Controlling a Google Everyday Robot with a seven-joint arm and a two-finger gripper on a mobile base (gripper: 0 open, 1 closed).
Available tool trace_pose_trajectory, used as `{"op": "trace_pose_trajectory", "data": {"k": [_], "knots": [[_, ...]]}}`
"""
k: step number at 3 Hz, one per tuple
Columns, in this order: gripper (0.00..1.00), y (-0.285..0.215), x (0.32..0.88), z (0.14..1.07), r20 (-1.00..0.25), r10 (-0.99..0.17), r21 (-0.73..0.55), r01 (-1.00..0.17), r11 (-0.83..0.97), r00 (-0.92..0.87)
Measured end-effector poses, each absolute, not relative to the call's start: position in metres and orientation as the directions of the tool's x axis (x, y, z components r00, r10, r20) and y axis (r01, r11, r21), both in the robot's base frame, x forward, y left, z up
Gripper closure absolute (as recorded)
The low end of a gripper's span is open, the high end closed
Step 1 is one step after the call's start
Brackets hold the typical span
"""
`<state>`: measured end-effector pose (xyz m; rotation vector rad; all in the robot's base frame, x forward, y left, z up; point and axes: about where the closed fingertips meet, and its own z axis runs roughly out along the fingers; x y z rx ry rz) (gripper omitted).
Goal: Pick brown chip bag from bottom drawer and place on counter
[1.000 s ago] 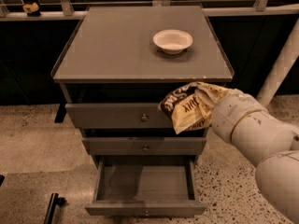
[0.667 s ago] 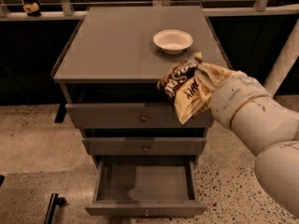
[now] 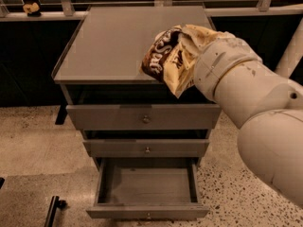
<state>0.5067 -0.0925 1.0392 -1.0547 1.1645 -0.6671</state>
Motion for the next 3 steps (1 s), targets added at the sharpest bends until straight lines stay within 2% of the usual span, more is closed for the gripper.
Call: {"op": "trace_pose_trajectory", "data": {"k": [1,3], "knots": [[1.00,-0.092,0.507,1.039,-0.402,-0.866,-0.915,-0.092,0.393,0.298],[1.00,-0.062,0.575,1.036,-0.357,-0.856,-0.929,-0.051,0.366,0.374]]}}
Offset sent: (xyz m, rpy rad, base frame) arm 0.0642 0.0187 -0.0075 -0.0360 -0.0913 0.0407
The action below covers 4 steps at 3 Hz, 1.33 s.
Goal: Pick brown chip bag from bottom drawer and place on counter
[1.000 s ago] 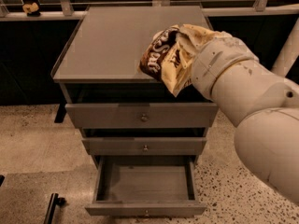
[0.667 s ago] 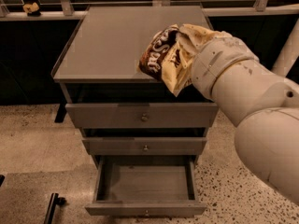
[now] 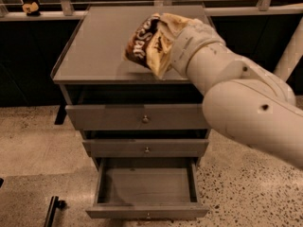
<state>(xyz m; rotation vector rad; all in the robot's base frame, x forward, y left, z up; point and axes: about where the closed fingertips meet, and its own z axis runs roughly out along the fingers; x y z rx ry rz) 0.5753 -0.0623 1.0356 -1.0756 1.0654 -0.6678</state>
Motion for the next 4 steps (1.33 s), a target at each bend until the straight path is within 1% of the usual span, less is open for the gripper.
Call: {"op": "trace_pose_trajectory", "data": {"k": [1,3,4], "knots": [[1.00,-0.034,0.622,1.040,-0.341,-0.839,-0.933,-0.048,0.356,0.423],[1.00,0.044,0.703,1.049,-0.349,-0.783,-0.930,-0.090,0.356,0.515],[1.00,0.044,0.703,1.049,-0.349,-0.783,-0.930,-0.090,0.356,0.515]]}}
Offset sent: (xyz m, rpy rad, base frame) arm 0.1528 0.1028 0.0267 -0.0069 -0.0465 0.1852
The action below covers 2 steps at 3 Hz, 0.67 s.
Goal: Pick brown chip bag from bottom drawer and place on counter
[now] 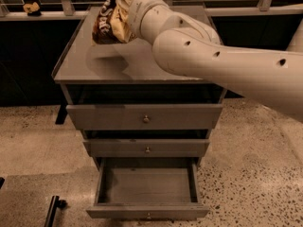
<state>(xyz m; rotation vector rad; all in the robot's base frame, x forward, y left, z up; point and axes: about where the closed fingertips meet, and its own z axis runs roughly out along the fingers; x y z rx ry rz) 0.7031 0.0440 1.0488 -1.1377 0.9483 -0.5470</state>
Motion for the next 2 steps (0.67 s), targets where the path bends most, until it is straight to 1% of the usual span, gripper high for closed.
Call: {"op": "trace_pose_trajectory", "data": {"k": [2], "knots": [[1.00,0.039,0.709,1.006,-0.412,-0.785,-0.908,-0.136,0.396,0.463]]}}
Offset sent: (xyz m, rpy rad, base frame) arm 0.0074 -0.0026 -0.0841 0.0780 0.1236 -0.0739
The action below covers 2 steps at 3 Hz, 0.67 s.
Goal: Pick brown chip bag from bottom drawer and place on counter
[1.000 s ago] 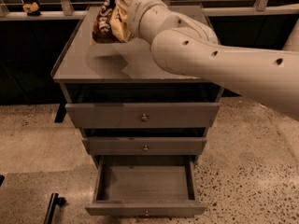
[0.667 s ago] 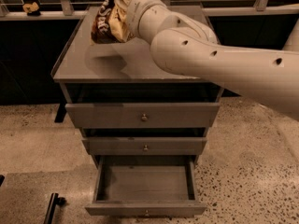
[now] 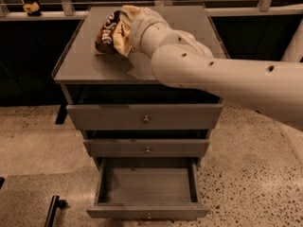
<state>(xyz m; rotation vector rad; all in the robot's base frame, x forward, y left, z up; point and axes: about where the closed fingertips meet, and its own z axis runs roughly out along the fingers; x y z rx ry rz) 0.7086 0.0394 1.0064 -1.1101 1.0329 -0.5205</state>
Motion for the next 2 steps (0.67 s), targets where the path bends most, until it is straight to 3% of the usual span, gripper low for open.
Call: {"op": "trace_pose_trajectory", "data": {"k": [2], "knots": [[1.00,0.051,0.704,0.943,-0.480,-0.781,-0.877,-0.213,0.431,0.400]]}}
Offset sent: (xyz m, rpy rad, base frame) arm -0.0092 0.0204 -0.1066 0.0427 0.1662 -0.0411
